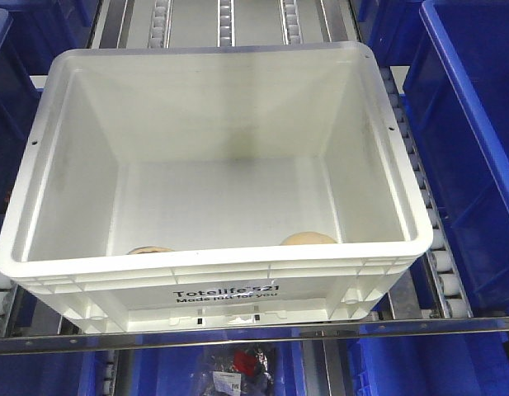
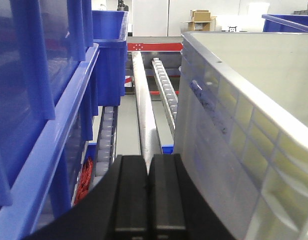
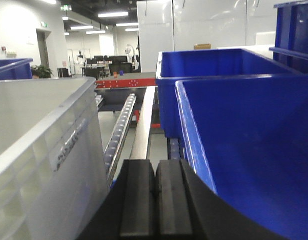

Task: Place moving items into box and shelve

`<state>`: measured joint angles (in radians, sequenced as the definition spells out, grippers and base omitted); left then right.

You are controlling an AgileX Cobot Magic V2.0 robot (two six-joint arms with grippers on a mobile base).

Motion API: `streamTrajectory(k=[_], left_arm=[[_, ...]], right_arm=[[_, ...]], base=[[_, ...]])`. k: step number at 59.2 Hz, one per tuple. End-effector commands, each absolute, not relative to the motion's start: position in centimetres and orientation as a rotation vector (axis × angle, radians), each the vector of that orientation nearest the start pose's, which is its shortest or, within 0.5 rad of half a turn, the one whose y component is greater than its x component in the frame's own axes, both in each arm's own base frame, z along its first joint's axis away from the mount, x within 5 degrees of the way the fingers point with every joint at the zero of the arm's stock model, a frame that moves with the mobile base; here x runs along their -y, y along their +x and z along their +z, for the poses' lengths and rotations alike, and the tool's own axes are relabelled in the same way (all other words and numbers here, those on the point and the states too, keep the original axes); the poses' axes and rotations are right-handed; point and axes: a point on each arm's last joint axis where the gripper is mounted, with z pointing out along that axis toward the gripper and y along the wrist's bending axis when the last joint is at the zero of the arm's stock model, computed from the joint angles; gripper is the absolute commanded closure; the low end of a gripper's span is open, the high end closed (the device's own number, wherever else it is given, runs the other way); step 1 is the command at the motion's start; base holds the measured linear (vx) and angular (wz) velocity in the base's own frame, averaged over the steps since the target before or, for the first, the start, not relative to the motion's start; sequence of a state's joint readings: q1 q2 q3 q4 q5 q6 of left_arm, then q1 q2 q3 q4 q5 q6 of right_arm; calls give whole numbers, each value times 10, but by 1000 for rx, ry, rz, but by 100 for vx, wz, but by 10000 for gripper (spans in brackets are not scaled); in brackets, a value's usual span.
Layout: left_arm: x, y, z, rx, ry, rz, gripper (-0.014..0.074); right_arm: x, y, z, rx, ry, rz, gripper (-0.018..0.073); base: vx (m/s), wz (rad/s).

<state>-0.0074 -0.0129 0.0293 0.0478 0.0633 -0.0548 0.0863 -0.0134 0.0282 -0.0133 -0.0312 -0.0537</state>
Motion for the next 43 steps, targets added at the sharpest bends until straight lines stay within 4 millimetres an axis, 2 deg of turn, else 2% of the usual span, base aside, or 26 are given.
streamTrajectory(k=[1,43], left_arm=[[1,57,197,-1490,-1,-23,611],[1,57,197,-1490,-1,-23,611]], right_arm=[[-5,55,205,-1420,-128,-7,572],[-5,56,205,-1425,-133,-16,572]], base=[[0,0],[0,0]])
